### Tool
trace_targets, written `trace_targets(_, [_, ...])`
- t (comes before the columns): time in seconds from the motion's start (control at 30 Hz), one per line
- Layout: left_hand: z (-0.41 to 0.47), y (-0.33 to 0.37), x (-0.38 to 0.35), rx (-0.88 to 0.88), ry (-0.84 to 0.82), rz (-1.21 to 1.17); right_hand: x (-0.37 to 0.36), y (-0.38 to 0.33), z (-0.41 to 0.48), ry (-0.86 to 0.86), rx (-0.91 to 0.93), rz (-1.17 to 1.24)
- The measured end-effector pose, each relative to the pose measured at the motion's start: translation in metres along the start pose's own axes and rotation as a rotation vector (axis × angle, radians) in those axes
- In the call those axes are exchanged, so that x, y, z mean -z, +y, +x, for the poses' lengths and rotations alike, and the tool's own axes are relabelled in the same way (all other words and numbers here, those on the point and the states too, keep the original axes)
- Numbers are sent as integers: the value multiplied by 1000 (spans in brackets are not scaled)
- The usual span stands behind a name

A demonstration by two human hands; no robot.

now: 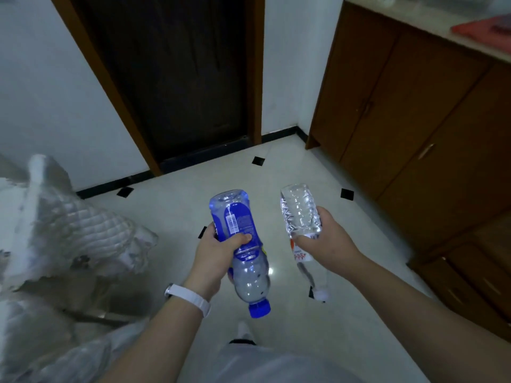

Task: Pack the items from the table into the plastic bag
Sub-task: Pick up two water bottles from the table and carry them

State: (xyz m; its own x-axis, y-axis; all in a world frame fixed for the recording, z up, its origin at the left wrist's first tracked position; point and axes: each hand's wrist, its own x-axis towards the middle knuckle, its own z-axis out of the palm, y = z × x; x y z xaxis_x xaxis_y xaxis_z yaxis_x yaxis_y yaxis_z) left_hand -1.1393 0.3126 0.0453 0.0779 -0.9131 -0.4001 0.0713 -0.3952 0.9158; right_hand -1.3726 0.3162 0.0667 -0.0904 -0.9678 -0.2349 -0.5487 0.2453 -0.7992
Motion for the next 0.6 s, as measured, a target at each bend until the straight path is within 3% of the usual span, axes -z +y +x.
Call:
trace_targets(0.23, [88,59,37,-58,66,-30,-23,-66,98,-36,70,-10])
trace_targets(0.6, [233,106,46,-25,251,-38,-54,-95,280,-162,98,40])
